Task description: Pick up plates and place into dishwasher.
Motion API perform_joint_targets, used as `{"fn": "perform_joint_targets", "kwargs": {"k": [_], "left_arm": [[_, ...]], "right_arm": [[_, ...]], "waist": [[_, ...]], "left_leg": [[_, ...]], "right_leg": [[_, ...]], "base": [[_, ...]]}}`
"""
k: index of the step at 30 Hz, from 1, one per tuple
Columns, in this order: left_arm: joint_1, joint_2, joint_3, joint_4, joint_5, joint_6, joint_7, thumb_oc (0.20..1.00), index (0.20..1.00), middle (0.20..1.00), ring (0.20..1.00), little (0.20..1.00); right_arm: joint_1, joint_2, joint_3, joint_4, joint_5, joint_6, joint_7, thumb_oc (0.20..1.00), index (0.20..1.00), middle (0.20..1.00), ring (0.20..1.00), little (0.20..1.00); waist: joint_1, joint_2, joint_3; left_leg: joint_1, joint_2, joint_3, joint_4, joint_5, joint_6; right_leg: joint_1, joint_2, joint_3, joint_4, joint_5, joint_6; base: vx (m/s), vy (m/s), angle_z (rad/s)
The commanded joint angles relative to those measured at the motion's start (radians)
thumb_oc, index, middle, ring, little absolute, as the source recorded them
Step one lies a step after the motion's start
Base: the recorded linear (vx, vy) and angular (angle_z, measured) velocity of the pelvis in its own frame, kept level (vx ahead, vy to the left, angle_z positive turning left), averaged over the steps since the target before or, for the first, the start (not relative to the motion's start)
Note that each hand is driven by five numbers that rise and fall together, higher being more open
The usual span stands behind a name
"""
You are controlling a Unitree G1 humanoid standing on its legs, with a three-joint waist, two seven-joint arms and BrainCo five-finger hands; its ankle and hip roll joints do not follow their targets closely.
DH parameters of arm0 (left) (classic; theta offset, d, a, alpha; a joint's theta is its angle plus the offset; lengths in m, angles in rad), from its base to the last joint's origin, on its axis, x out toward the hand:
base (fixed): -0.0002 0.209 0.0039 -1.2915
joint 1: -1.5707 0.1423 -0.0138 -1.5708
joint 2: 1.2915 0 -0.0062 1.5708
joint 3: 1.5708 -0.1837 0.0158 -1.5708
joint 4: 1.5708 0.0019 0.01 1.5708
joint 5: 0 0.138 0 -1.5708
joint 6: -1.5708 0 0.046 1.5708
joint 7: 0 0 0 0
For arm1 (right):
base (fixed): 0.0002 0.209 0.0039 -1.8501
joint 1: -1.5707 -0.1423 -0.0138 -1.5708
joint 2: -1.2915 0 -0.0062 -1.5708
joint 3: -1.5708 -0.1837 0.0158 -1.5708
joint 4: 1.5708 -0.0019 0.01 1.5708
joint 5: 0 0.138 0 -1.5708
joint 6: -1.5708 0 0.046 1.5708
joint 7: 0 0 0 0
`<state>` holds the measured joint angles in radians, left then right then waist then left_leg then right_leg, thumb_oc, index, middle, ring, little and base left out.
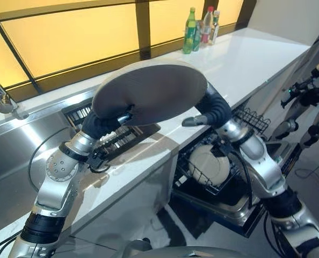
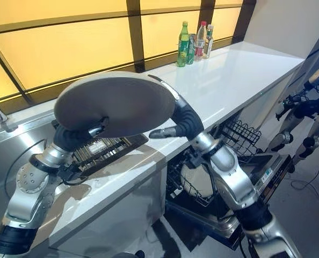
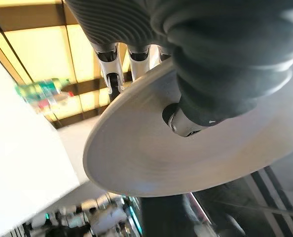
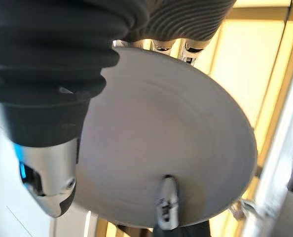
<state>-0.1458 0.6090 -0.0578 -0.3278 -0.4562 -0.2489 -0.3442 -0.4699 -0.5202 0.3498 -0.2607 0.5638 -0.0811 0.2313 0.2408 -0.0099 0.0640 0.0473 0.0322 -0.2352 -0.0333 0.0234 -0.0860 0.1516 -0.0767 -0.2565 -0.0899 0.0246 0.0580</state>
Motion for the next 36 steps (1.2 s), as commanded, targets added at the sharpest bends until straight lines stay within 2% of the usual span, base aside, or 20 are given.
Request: {"fn": "perform_joint_targets", "kwargs": {"k": [1,5,8,11,12,14,23,33,36], "left_arm": [[-0.104,0.022,-0.092,0.012,-0.03,0.002,-0.041,0.2,0.2,0.2,0.2,0.2],[-0.099,0.005,-0.11,0.03,-0.043,0.023,-0.083,0.2,0.2,0.2,0.2,0.2],[-0.099,-0.01,-0.122,0.04,-0.069,0.066,-0.107,0.2,0.2,0.2,0.2,0.2],[-0.089,-0.015,-0.136,0.044,-0.073,0.067,-0.117,0.2,0.2,0.2,0.2,0.2],[-0.087,-0.018,-0.14,0.044,-0.074,0.069,-0.119,0.2,0.2,0.2,0.2,0.2],[-0.083,-0.02,-0.141,0.044,-0.075,0.07,-0.123,0.2,0.2,0.2,0.2,0.2],[-0.086,-0.038,-0.162,0.054,-0.058,0.075,-0.102,0.2,0.2,0.2,0.2,0.2],[-0.08,-0.047,-0.166,0.064,-0.061,0.083,-0.075,0.2,0.2,0.2,0.2,0.2],[-0.078,-0.045,-0.16,0.078,-0.047,0.093,-0.01,0.2,0.2,0.2,0.2,0.2]], "right_arm": [[-0.089,0.024,0.082,-0.07,0.048,0.002,0.031,1.0,1.0,1.0,1.0,1.0],[-0.094,0.074,0.072,-0.052,0.031,-0.011,0.018,1.0,1.0,1.0,1.0,1.0],[-0.1,0.112,0.074,-0.036,0.021,-0.007,0.021,1.0,1.0,1.0,1.0,1.0],[-0.096,0.114,0.079,-0.039,0.018,-0.011,0.021,1.0,1.0,1.0,1.0,1.0],[-0.096,0.113,0.08,-0.04,0.019,-0.013,0.024,0.931,0.931,0.931,0.931,0.931],[-0.087,0.111,0.075,-0.045,0.022,-0.025,0.015,0.2,0.2,0.2,0.2,0.2],[-0.055,0.167,0.056,-0.039,0.09,-0.037,-0.006,0.2,0.2,0.2,0.2,0.2],[-0.02,0.178,0.028,-0.037,0.124,-0.055,-0.024,0.2,0.2,0.2,0.2,0.2],[-0.008,0.166,0.008,-0.028,0.108,-0.06,-0.06,0.2,0.2,0.2,0.2,0.2]], "waist": [[0.032,-0.022,-0.068],[0.038,-0.02,-0.066],[0.039,-0.017,-0.066],[0.036,-0.014,-0.065],[0.036,-0.013,-0.065],[0.034,-0.012,-0.064],[0.027,-0.008,-0.061],[0.006,-0.003,-0.059],[-0.005,-0.001,-0.059]], "left_leg": [[-0.005,-0.021,0.019,-0.034,0.041,0.04],[0.001,-0.025,0.008,-0.034,0.04,0.044],[0.005,-0.025,0.007,-0.034,0.039,0.046],[0.005,-0.026,0.01,-0.03,0.037,0.047],[0.006,-0.026,0.011,-0.029,0.037,0.047],[0.006,-0.025,0.015,-0.027,0.036,0.048],[0.016,-0.026,0.022,-0.015,0.022,0.051],[0.028,-0.011,0.048,-0.005,0.015,0.045],[0.026,-0.002,0.059,-0.001,0.018,0.038]], "right_leg": [[-0.017,-0.02,-0.017,0.119,-0.086,0.0],[-0.011,-0.019,-0.019,0.12,-0.085,-0.001],[-0.009,-0.019,-0.019,0.119,-0.083,-0.002],[-0.009,-0.02,-0.016,0.118,-0.081,-0.002],[-0.007,-0.02,-0.016,0.117,-0.081,-0.002],[-0.007,-0.021,-0.016,0.117,-0.08,-0.003],[-0.004,-0.026,-0.02,0.127,-0.085,-0.005],[0.0,-0.015,-0.01,0.13,-0.09,-0.015],[0.001,-0.005,-0.003,0.128,-0.092,-0.022]], "base": [[0.03,-0.029,0.12],[0.03,-0.025,0.07],[0.02,-0.014,0.05],[0.0,0.0,0.0],[0.0,0.0,0.0],[0.0,0.0,0.0],[0.0,0.0,0.0],[-0.02,-0.022,0.0],[-0.06,-0.059,0.0]]}}
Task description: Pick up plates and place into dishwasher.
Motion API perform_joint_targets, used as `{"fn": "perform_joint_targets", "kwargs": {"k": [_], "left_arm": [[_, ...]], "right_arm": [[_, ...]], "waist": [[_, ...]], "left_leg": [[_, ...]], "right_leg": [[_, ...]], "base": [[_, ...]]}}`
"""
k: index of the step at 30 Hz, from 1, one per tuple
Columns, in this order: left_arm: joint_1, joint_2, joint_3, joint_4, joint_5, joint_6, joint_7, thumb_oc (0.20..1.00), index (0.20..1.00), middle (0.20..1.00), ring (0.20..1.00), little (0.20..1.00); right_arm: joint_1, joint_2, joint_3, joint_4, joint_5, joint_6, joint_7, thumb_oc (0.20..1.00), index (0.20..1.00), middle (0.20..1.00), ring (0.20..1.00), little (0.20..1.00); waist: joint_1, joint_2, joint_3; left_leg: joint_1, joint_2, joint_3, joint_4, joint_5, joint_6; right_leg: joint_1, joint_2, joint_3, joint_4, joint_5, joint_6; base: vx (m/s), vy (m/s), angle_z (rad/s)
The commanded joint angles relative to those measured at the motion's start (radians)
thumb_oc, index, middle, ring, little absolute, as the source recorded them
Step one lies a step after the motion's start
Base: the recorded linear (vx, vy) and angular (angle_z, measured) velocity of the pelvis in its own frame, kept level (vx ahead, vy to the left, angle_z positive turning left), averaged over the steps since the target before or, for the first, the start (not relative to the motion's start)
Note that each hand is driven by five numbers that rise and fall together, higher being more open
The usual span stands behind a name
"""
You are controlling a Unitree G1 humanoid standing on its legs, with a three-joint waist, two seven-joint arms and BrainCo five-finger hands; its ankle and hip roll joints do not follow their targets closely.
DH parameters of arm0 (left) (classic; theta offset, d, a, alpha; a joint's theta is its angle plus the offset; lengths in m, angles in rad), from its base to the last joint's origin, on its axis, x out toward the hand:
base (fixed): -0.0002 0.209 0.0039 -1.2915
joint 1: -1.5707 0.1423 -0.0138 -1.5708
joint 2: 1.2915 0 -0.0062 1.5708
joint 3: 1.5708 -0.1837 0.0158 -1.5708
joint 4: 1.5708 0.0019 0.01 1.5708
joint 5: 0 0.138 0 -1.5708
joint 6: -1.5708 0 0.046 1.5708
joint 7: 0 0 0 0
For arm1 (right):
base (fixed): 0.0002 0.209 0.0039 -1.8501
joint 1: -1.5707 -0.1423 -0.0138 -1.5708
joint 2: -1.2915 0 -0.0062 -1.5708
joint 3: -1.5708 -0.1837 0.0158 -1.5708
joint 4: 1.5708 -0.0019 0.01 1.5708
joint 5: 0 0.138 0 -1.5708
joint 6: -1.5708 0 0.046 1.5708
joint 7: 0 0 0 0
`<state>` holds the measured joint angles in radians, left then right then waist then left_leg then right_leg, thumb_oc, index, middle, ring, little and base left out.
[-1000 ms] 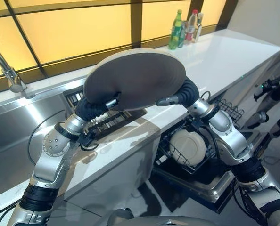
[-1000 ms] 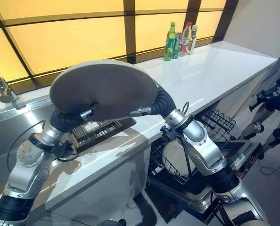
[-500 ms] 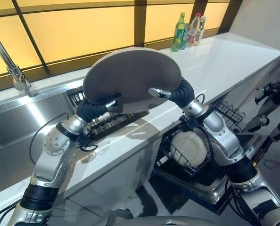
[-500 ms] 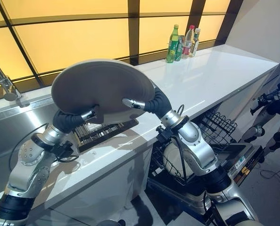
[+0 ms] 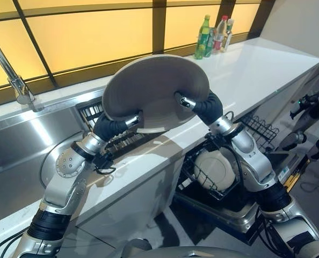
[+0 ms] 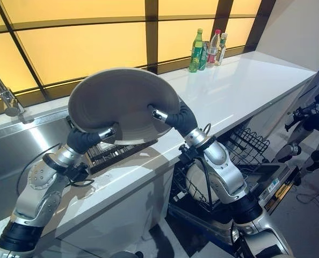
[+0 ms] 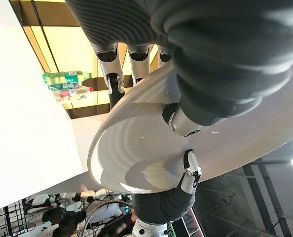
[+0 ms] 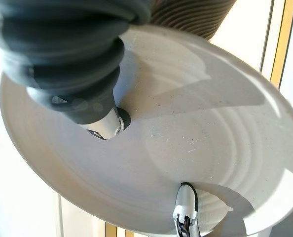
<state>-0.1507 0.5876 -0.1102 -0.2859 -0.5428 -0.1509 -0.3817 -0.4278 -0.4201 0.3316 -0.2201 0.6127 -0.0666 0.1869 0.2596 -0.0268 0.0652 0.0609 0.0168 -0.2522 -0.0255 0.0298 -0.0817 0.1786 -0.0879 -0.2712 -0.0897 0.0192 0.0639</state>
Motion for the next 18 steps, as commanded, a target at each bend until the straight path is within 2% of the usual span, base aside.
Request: {"fn": "perform_joint_targets", "kwargs": {"k": [1,2,3,6,10,13,16,18], "left_arm": [[-0.074,-0.024,-0.101,0.04,0.041,-0.002,0.056,0.2,0.2,0.2,0.2,0.2],[-0.075,-0.024,-0.087,0.053,0.038,0.005,0.094,0.655,0.655,0.655,0.655,0.655],[-0.073,-0.026,-0.071,0.063,0.04,0.008,0.129,1.0,1.0,1.0,1.0,1.0],[-0.061,-0.035,-0.023,0.088,0.034,-0.02,0.221,1.0,1.0,1.0,1.0,1.0],[-0.012,-0.057,0.078,0.123,0.056,-0.11,0.374,1.0,1.0,1.0,1.0,1.0],[0.036,-0.077,0.145,0.145,0.059,-0.128,0.432,1.0,1.0,1.0,1.0,1.0],[0.083,-0.084,0.192,0.162,0.049,-0.139,0.445,1.0,1.0,1.0,1.0,1.0],[0.113,-0.089,0.231,0.155,0.064,-0.13,0.439,1.0,1.0,1.0,1.0,1.0]], "right_arm": [[-0.047,0.063,0.019,-0.064,0.052,-0.077,-0.022,0.2,0.2,0.2,0.2,0.2],[-0.038,0.058,0.004,-0.064,0.035,-0.078,-0.042,0.2,0.2,0.2,0.2,0.2],[-0.028,0.051,-0.012,-0.064,0.016,-0.082,-0.059,0.2,0.2,0.2,0.2,0.2],[-0.003,0.04,-0.057,-0.067,-0.017,-0.082,-0.081,0.2,0.2,0.2,0.2,0.2],[0.029,0.021,-0.125,-0.055,-0.149,-0.089,-0.108,0.2,0.2,0.2,0.2,0.2],[0.033,-0.002,-0.164,-0.049,-0.169,-0.082,-0.107,0.2,0.2,0.2,0.2,0.2],[0.05,-0.031,-0.197,-0.044,-0.195,-0.078,-0.115,0.2,0.2,0.2,0.2,0.2],[0.089,-0.07,-0.236,-0.043,-0.213,-0.09,-0.137,0.2,0.2,0.2,0.2,0.2]], "waist": [[-0.026,0.017,-0.059],[-0.03,0.017,-0.058],[-0.034,0.017,-0.057],[-0.042,0.02,-0.053],[-0.048,0.032,-0.037],[-0.052,0.04,-0.022],[-0.059,0.04,-0.011],[-0.071,0.023,-0.005]], "left_leg": [[0.012,0.016,0.078,-0.007,0.013,0.032],[0.008,0.021,0.081,-0.004,0.015,0.029],[0.004,0.025,0.083,0.0,0.017,0.026],[-0.008,0.034,0.088,0.014,0.02,0.018],[-0.032,0.061,0.099,0.022,0.057,-0.005],[-0.059,0.085,0.113,0.03,0.101,-0.021],[-0.09,0.089,0.133,0.076,0.116,-0.024],[-0.116,0.046,0.172,0.207,0.061,-0.009]], "right_leg": [[-0.026,0.01,0.013,0.128,-0.088,-0.03],[-0.027,0.014,0.014,0.129,-0.089,-0.032],[-0.029,0.018,0.015,0.131,-0.091,-0.036],[-0.034,0.025,0.019,0.137,-0.097,-0.045],[-0.039,0.04,0.024,0.135,-0.099,-0.058],[-0.037,0.051,0.028,0.13,-0.1,-0.064],[-0.037,0.055,0.042,0.119,-0.096,-0.07],[-0.034,0.033,0.043,0.095,-0.073,-0.068]], "base": [[-0.06,-0.077,0.0],[-0.07,-0.093,0.0],[-0.08,-0.097,0.0],[-0.09,-0.105,0.01],[-0.1,-0.119,-0.01],[-0.08,-0.112,-0.07],[-0.07,-0.102,-0.07],[-0.05,-0.1,-0.02]]}}
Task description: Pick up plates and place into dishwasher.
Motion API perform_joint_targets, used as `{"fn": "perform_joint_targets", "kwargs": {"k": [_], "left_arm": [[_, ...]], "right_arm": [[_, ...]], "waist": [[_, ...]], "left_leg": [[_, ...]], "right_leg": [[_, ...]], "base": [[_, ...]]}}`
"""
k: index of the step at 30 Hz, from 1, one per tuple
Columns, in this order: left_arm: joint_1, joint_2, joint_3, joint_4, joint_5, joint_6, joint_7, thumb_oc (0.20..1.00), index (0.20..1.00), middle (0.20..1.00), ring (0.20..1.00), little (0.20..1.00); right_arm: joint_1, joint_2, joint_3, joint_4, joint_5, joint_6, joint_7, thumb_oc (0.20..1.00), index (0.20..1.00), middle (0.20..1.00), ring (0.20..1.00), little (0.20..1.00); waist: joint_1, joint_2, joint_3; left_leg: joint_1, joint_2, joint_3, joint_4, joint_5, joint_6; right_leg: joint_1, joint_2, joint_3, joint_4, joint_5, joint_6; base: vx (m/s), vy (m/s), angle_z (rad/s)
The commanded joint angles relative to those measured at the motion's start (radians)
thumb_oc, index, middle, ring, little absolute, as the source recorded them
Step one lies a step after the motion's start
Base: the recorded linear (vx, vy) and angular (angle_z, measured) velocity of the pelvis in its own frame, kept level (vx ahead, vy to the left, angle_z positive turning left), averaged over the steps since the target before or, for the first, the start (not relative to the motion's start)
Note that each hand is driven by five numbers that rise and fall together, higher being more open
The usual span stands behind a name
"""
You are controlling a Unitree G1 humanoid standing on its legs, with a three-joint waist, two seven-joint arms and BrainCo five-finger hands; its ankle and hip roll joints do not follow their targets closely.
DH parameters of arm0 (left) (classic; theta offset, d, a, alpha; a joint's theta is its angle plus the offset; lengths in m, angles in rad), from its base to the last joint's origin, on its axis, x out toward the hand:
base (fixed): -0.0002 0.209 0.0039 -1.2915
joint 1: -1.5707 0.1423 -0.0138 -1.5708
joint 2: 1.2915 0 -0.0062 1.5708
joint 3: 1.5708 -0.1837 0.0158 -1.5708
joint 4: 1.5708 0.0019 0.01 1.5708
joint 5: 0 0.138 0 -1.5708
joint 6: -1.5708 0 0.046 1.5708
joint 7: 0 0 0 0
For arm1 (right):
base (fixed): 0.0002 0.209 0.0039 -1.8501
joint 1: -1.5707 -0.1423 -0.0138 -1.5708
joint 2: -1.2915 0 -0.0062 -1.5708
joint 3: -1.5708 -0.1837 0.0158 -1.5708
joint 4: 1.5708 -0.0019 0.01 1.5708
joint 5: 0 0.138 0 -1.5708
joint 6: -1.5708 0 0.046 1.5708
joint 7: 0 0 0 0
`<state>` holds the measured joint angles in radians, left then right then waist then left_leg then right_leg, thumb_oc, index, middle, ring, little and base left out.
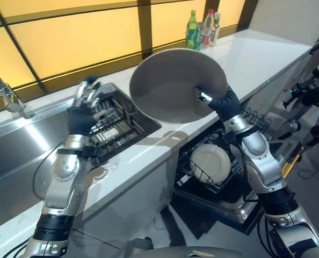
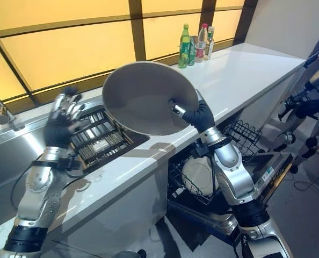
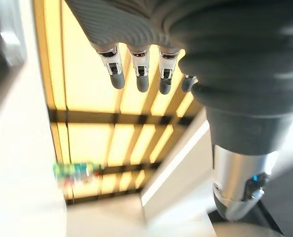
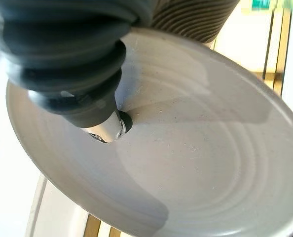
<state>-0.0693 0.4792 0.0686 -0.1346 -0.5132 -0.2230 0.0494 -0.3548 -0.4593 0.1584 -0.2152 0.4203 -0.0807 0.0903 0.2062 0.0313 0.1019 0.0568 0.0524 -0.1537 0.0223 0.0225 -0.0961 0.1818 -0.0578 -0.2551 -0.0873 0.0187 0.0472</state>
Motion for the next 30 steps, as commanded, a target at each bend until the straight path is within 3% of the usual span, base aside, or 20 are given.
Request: {"fn": "perform_joint_targets", "kwargs": {"k": [1,5,7,12,16,19,22,27,30], "left_arm": [[0.042,0.02,0.064,-0.003,0.035,-0.056,0.007,1.0,1.0,1.0,1.0,1.0],[0.097,0.016,0.127,-0.023,0.032,-0.07,-0.01,1.0,1.0,1.0,1.0,1.0],[0.098,0.021,0.126,-0.023,0.033,-0.061,-0.011,1.0,1.0,1.0,1.0,1.0],[0.12,0.031,0.124,-0.034,0.067,-0.012,-0.005,1.0,1.0,1.0,1.0,1.0],[0.154,0.056,0.175,-0.047,0.087,-0.01,-0.028,1.0,1.0,1.0,1.0,1.0],[0.17,0.078,0.209,-0.034,0.062,0.002,-0.036,1.0,1.0,1.0,1.0,1.0],[0.152,0.093,0.203,-0.03,0.054,-0.005,-0.031,1.0,1.0,1.0,1.0,1.0],[0.097,0.158,0.202,-0.011,0.019,0.006,-0.009,1.0,1.0,1.0,1.0,1.0],[0.106,0.17,0.22,-0.017,0.006,0.02,-0.011,1.0,1.0,1.0,1.0,1.0]], "right_arm": [[0.031,-0.05,-0.078,-0.048,-0.017,-0.082,-0.048,0.2,0.2,0.2,0.2,0.2],[0.107,-0.079,-0.148,-0.031,-0.039,-0.126,-0.086,0.2,0.2,0.2,0.2,0.2],[0.131,-0.071,-0.168,-0.018,-0.066,-0.129,-0.116,0.2,0.2,0.2,0.2,0.2],[0.237,-0.081,-0.25,-0.005,-0.15,-0.112,-0.191,0.2,0.2,0.2,0.2,0.2],[0.309,-0.095,-0.319,0.027,-0.256,-0.137,-0.28,0.2,0.2,0.2,0.2,0.2],[0.354,-0.081,-0.348,0.057,-0.244,-0.147,-0.341,0.2,0.2,0.2,0.2,0.2],[0.349,-0.073,-0.339,0.109,-0.268,-0.156,-0.404,0.2,0.2,0.2,0.2,0.2],[0.286,-0.093,-0.318,0.177,-0.304,-0.165,-0.485,0.2,0.2,0.2,0.2,0.2],[0.285,-0.096,-0.333,0.182,-0.304,-0.149,-0.502,0.2,0.2,0.2,0.2,0.2]], "waist": [[-0.022,-0.044,-0.04],[-0.051,-0.061,-0.031],[-0.071,-0.049,-0.036],[-0.103,-0.04,-0.056],[-0.135,-0.036,-0.039],[-0.162,-0.037,0.001],[-0.165,-0.044,0.016],[-0.169,-0.056,0.06],[-0.165,-0.067,0.083]], "left_leg": [[-0.123,-0.015,0.085,0.214,0.035,0.017],[-0.117,-0.092,0.135,0.343,-0.067,0.066],[-0.071,-0.093,0.161,0.274,-0.087,0.079],[0.026,-0.103,0.15,0.103,-0.106,0.102],[0.063,-0.127,0.13,0.062,-0.116,0.141],[0.063,-0.14,0.115,0.085,-0.131,0.162],[0.017,-0.145,0.105,0.127,-0.134,0.151],[-0.014,-0.146,0.106,0.168,-0.191,0.153],[-0.04,-0.138,0.097,0.232,-0.24,0.153]], "right_leg": [[-0.037,-0.008,0.029,0.086,-0.064,-0.049],[-0.057,-0.029,0.043,0.11,-0.053,-0.048],[-0.064,-0.02,0.043,0.127,-0.056,-0.046],[-0.049,-0.015,0.069,0.14,-0.072,-0.028],[-0.141,-0.03,0.078,0.349,-0.079,0.002],[-0.253,-0.041,0.112,0.525,-0.058,0.028],[-0.212,-0.058,0.178,0.294,-0.058,0.021],[-0.249,-0.125,0.284,0.133,0.102,0.097],[-0.254,-0.16,0.312,0.089,0.141,0.12]], "base": [[-0.02,-0.048,0.05],[0.03,0.033,0.11],[0.12,0.168,0.12],[0.18,0.184,0.02],[0.07,0.178,0.04],[0.0,0.058,0.11],[0.01,-0.126,0.08],[-0.02,-0.184,-0.04],[0.11,-0.292,0.0]]}}
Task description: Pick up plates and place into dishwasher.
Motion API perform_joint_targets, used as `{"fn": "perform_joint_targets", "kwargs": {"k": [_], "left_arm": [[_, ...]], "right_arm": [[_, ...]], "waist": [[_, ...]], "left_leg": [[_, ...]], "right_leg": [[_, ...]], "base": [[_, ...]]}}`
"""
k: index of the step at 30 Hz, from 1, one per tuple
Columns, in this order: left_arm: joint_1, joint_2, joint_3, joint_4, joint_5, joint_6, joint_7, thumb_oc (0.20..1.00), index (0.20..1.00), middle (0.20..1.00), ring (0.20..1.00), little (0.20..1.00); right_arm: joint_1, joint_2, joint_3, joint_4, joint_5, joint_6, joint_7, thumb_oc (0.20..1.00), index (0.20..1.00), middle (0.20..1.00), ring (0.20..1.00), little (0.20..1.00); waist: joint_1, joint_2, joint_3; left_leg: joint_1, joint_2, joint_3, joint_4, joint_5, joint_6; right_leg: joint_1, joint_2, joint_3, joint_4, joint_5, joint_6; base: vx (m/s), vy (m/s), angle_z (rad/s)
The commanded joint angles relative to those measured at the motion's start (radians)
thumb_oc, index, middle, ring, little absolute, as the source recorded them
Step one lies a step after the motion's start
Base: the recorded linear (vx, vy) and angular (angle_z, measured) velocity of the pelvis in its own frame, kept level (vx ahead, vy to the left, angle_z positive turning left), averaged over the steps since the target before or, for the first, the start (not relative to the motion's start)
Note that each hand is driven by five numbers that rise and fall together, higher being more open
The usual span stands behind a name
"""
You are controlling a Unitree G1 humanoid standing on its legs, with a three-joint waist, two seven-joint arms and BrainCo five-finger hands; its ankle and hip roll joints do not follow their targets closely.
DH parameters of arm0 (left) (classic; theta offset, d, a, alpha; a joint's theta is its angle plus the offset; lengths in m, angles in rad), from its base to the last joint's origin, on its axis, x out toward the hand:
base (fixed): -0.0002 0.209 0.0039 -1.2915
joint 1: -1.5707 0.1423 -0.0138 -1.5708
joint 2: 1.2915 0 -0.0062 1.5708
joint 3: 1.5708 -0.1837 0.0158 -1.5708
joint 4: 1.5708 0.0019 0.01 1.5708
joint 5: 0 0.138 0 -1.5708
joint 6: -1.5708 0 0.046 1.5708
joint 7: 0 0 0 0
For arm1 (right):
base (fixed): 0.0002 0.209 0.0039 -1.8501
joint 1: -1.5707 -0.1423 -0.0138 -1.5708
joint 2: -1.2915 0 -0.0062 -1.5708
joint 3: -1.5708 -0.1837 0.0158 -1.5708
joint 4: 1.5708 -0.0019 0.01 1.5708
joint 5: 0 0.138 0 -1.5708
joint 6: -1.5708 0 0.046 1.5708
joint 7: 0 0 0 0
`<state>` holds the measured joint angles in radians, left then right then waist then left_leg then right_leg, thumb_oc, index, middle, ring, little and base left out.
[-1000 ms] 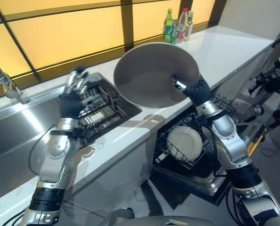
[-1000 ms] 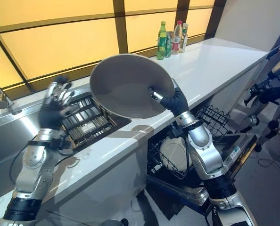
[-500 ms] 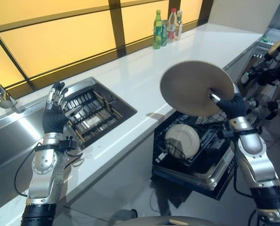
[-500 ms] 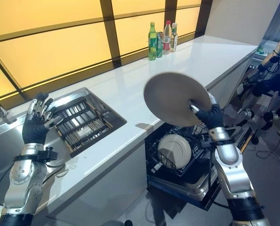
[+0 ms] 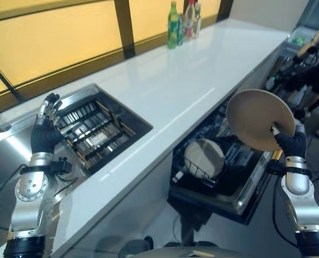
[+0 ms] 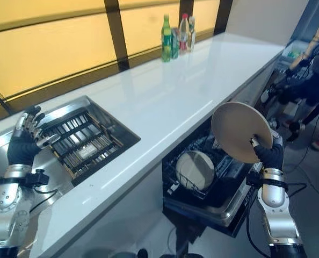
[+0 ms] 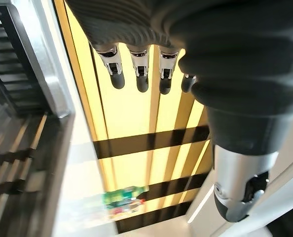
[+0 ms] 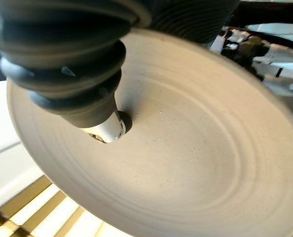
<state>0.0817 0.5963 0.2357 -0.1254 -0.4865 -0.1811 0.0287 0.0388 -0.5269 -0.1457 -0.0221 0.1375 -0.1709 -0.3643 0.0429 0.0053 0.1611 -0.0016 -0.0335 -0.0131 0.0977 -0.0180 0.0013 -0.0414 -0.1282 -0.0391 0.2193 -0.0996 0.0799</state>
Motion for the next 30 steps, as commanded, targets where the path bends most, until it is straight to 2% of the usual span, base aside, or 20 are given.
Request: {"fn": "perform_joint_targets", "kwargs": {"k": [1,4,8,12,14,18,20,24,30], "left_arm": [[-0.037,0.058,0.062,-0.03,-0.026,-0.018,0.007,1.0,1.0,1.0,1.0,1.0],[0.006,0.061,0.1,-0.028,-0.026,-0.022,-0.013,1.0,1.0,1.0,1.0,1.0],[0.081,0.067,0.133,-0.046,-0.042,-0.021,-0.026,1.0,1.0,1.0,1.0,1.0],[0.025,0.097,0.077,-0.048,-0.053,-0.042,0.015,1.0,1.0,1.0,1.0,1.0],[-0.018,0.11,0.037,-0.05,-0.061,-0.065,0.06,1.0,1.0,1.0,1.0,1.0],[-0.085,0.118,-0.029,-0.033,-0.048,-0.095,0.137,1.0,1.0,1.0,1.0,1.0],[-0.098,0.119,-0.044,-0.031,-0.042,-0.1,0.164,1.0,1.0,1.0,1.0,1.0],[-0.139,0.114,-0.09,-0.026,-0.019,-0.131,0.233,1.0,1.0,1.0,1.0,1.0],[-0.163,0.089,-0.117,-0.032,-0.019,-0.155,0.281,1.0,1.0,1.0,1.0,1.0]], "right_arm": [[-0.105,-0.028,-0.034,-0.011,-0.025,-0.056,-0.051,0.2,0.2,0.2,0.2,0.2],[-0.09,-0.035,-0.046,0.005,-0.03,-0.045,-0.062,0.2,0.2,0.2,0.2,0.2],[-0.045,-0.064,-0.048,0.0,-0.116,-0.015,-0.136,0.2,0.2,0.2,0.2,0.2],[-0.105,-0.125,-0.029,0.077,-0.297,-0.031,-0.361,0.2,0.2,0.2,0.2,0.2],[-0.159,-0.186,-0.022,0.098,-0.301,-0.016,-0.438,0.2,0.2,0.2,0.2,0.2],[-0.256,-0.301,0.027,0.186,-0.381,0.035,-0.498,0.2,0.2,0.2,0.2,0.2],[-0.295,-0.344,0.067,0.223,-0.394,0.059,-0.497,0.2,0.2,0.2,0.2,0.2],[-0.374,-0.398,0.155,0.328,-0.351,0.036,-0.469,0.2,0.2,0.2,0.2,0.2],[-0.439,-0.41,0.211,0.403,-0.304,0.002,-0.413,0.2,0.2,0.2,0.2,0.2]], "waist": [[0.0,-0.044,0.03],[0.015,-0.053,0.04],[0.029,-0.046,0.036],[0.042,-0.025,0.069],[0.043,-0.005,0.105],[0.038,0.028,0.162],[0.032,0.038,0.175],[0.018,0.063,0.227],[0.002,0.109,0.274]], "left_leg": [[0.009,-0.045,-0.044,0.182,-0.215,0.055],[-0.017,0.002,-0.045,0.243,-0.244,0.047],[0.017,0.068,-0.062,0.213,-0.23,0.024],[-0.047,0.122,-0.083,0.185,-0.179,-0.017],[-0.1,0.135,-0.102,0.179,-0.152,-0.036],[-0.208,0.138,-0.138,0.203,-0.116,-0.058],[-0.24,0.135,-0.148,0.214,-0.107,-0.062],[-0.323,0.123,-0.158,0.209,-0.064,-0.071],[-0.369,0.114,-0.132,0.172,0.0,-0.077]], "right_leg": [[-0.035,-0.097,0.1,-0.217,0.267,0.093],[-0.017,-0.093,0.091,-0.213,0.234,0.11],[-0.01,-0.059,0.06,-0.173,0.194,0.103],[-0.052,-0.015,0.025,-0.15,0.158,0.073],[-0.1,-0.002,0.004,-0.128,0.143,0.06],[-0.201,0.009,-0.022,-0.069,0.123,0.035],[-0.236,0.012,-0.029,-0.047,0.116,0.026],[-0.319,0.015,-0.042,-0.028,0.12,0.004],[-0.382,0.007,-0.047,-0.031,0.13,-0.016]], "base": [[0.12,-0.348,0.05],[0.2,-0.408,0.04],[0.28,-0.372,0.0],[-0.01,-0.258,0.15],[-0.18,-0.153,0.13],[-0.12,-0.095,0.25],[-0.06,-0.057,0.12],[-0.1,-0.024,0.04],[-0.06,0.056,0.0]]}}
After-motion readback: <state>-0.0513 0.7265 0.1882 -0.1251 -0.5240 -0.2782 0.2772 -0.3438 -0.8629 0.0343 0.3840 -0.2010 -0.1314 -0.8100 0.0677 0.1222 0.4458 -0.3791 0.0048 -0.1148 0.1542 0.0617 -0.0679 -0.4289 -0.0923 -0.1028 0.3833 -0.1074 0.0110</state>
